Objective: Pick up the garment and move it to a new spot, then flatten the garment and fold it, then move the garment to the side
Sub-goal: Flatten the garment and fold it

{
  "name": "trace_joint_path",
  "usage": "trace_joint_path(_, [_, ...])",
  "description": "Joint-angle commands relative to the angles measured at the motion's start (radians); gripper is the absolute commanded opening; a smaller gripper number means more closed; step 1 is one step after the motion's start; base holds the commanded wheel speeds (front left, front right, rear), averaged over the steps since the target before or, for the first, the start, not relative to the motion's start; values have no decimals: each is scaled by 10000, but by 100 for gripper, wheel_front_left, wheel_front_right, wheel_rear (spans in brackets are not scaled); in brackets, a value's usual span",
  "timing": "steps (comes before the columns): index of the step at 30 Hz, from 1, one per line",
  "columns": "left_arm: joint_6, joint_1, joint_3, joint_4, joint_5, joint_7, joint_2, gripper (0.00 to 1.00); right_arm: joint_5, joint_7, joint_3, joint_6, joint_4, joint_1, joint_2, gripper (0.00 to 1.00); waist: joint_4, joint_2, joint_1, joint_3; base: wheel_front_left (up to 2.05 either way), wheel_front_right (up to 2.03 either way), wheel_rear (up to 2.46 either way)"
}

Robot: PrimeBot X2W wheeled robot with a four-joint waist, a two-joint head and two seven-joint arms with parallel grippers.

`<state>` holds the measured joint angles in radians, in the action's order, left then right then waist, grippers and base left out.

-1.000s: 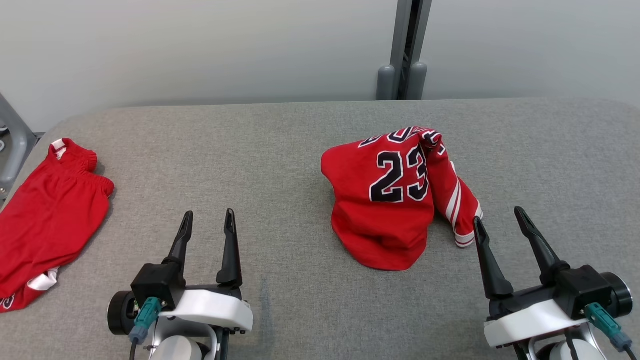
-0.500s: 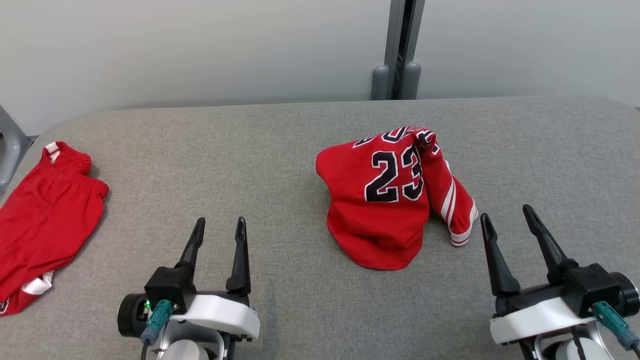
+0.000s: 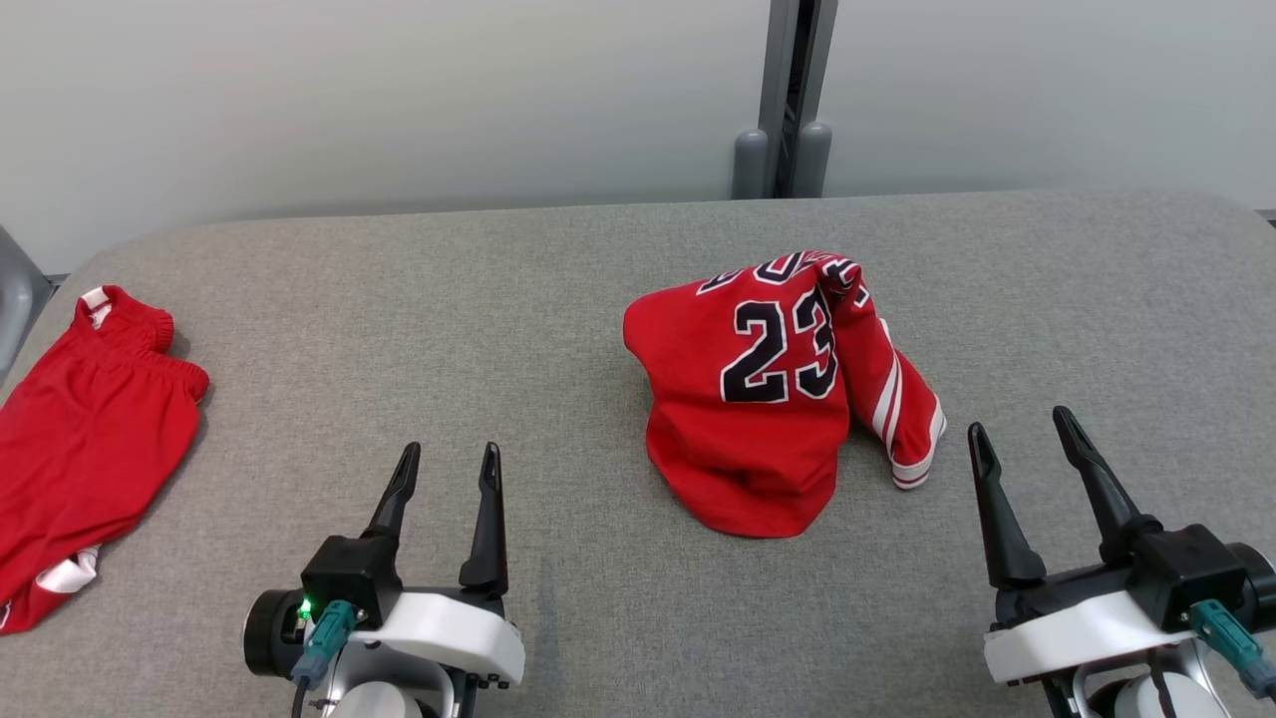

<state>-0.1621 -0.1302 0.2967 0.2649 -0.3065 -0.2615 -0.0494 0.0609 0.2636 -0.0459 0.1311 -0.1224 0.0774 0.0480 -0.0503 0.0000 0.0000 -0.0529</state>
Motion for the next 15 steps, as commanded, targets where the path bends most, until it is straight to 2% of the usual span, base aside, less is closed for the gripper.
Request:
trace_joint_path(1, [10, -104, -7, -4, 1, -46, -27, 100, -27, 25, 17, -7, -9, 67, 47, 100, 5, 0, 0, -7, 0, 0, 0])
trace_joint_path(10, [-59, -205, 90, -73, -77, -45, -27, 100, 37, 25, 110, -7, 83, 70, 47, 100, -19, 0, 0, -234, 0, 0, 0])
trace_joint_path(15, [-55, -347, 175, -110, -27, -45, -28, 100, 83, -139, 327, -7, -316, 277, 47, 100, -122, 0, 0, -645, 0, 0, 0])
